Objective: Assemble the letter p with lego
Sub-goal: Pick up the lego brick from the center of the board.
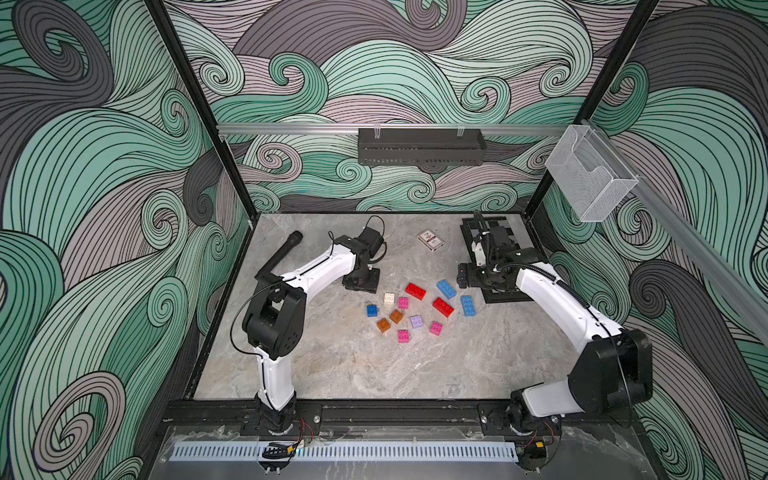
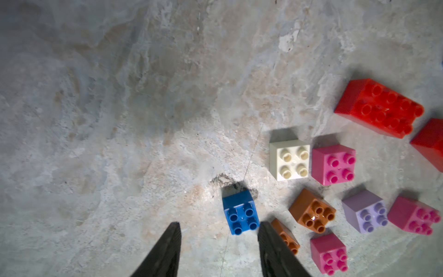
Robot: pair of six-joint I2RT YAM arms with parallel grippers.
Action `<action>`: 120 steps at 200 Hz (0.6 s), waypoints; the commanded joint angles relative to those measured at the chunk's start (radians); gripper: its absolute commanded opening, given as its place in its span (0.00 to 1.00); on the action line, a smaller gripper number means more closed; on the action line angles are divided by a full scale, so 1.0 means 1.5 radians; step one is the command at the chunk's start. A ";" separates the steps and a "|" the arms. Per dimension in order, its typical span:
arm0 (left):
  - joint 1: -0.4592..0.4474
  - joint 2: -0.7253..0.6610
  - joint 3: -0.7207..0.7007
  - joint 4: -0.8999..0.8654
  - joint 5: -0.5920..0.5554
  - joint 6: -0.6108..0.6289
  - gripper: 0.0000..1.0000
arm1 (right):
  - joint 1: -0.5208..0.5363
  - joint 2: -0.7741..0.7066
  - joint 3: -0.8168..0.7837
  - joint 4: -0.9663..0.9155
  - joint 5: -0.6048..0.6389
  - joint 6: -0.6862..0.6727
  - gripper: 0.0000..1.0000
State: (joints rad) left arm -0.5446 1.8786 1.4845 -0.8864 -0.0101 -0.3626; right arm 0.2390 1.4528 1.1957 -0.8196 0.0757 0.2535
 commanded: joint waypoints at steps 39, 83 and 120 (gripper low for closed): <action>-0.029 -0.058 -0.143 0.095 0.047 -0.135 0.54 | 0.016 -0.012 -0.005 -0.011 -0.001 0.002 0.90; -0.049 -0.083 -0.176 0.139 0.017 -0.165 0.54 | 0.030 -0.017 -0.011 -0.006 0.003 -0.001 0.90; -0.053 -0.098 -0.182 0.146 0.006 -0.172 0.54 | 0.036 -0.019 -0.014 -0.003 0.000 -0.003 0.91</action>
State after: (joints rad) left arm -0.6178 1.7634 1.2068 -0.6952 0.0231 -0.5941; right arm 0.2840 1.4502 1.1839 -0.8188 0.0765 0.2481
